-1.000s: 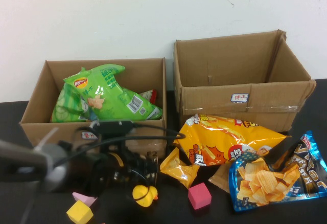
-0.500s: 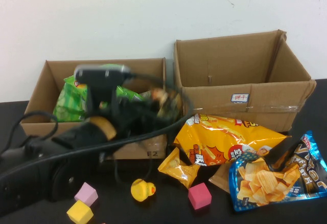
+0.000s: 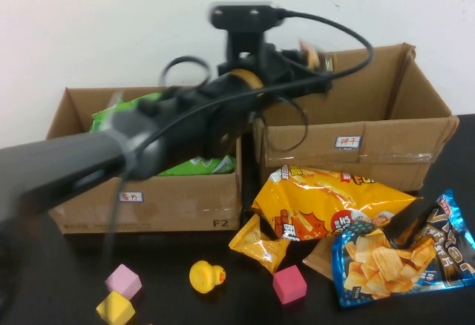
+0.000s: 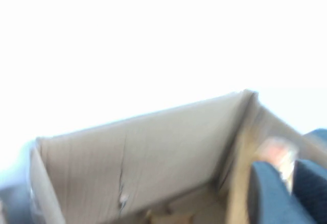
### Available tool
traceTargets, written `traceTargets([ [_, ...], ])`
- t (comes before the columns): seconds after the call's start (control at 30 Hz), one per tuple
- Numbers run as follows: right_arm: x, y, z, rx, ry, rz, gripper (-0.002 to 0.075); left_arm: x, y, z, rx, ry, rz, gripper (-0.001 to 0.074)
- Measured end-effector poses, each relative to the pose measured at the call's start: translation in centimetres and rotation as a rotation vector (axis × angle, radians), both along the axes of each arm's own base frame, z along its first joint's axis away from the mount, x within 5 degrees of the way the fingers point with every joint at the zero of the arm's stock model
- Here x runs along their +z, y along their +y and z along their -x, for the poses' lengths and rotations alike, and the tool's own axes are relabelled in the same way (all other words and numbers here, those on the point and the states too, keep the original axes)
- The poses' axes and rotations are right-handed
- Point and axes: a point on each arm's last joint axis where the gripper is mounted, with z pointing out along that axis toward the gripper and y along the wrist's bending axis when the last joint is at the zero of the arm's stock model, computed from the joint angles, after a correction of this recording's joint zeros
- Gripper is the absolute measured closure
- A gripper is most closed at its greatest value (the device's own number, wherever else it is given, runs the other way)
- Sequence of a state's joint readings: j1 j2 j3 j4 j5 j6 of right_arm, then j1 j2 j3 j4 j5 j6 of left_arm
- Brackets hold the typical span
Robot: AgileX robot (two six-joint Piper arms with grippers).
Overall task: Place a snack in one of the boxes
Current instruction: Place the biscuit in the biscuit box
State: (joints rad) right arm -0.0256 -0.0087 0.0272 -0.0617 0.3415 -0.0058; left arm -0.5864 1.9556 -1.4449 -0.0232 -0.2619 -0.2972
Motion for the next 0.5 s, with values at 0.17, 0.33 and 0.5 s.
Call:
traceTargets([
  [0.17, 0.0, 0.0, 0.0, -0.002, 0.0, -0.005, 0.0727, -2.8, -1.1, -3.5, 0.017, 0.142, -0.098, 0.0274],
  [0.33, 0.0, 0.0, 0.0, -0.002, 0.0, -0.005, 0.0727, -1.5, 0.0, -3.8, 0.032, 0.215, -0.162, 0.0086],
  [0.5, 0.0, 0.0, 0.0, 0.0, 0.0, 0.0, 0.0727, 3.0, 1.8, -1.8, 0.016, 0.19, -0.309, 0.044],
])
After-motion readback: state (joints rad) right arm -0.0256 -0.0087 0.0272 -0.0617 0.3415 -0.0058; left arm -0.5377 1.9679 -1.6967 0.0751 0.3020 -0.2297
